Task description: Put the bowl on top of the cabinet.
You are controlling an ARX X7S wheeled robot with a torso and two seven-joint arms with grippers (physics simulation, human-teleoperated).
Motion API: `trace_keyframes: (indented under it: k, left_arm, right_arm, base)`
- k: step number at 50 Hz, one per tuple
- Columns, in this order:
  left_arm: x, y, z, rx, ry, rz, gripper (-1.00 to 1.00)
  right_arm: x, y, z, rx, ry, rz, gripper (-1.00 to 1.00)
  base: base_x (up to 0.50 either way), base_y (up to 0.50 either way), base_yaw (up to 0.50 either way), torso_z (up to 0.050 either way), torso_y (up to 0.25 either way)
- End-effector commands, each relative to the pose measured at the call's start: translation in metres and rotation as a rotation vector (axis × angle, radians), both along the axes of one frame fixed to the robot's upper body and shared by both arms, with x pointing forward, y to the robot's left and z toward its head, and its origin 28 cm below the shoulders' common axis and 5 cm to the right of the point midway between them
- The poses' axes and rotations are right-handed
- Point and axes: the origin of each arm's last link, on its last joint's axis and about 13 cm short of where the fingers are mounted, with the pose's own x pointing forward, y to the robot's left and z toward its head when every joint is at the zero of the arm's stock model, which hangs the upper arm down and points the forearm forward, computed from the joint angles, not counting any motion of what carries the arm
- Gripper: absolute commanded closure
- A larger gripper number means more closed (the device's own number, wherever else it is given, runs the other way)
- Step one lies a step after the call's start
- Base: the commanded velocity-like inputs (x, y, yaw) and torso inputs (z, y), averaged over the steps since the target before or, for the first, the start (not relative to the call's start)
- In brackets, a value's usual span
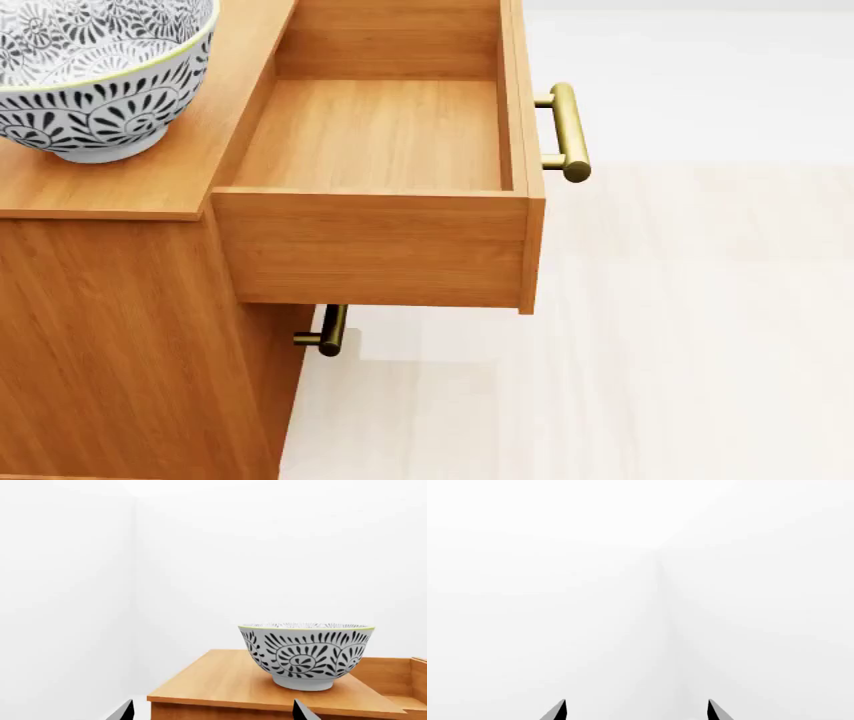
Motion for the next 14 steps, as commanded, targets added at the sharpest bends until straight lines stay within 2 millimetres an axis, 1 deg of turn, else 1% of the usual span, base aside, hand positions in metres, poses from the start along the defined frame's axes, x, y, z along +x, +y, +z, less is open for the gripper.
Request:
trace_keyframes:
  k: [1,9,14]
  left_arm:
    - [-0.003,0.008,0.002,-0.007,-0.011,0.035,-1.00]
    - [-0.004,0.014,0.003,-0.013,-0.017,0.067,-1.00]
    - [-0.006,0.019,0.004,-0.020,-0.022,0.092,-1.00]
  right_arm:
    - [-0.027,-0.013,0.003,-0.020,0.007,-0.077,-1.00]
    - [-0.038,-0.018,0.006,-0.017,-0.010,-0.112,-1.00]
    - [-0.048,-0.022,0.009,-0.015,-0.023,-0.143,-1.00]
  base:
    - [0.00,0.00,0.00,0.000,0.000]
    - [0.00,0.00,0.00,0.000,0.000]
    - [0.00,0.00,0.00,0.000,0.000]
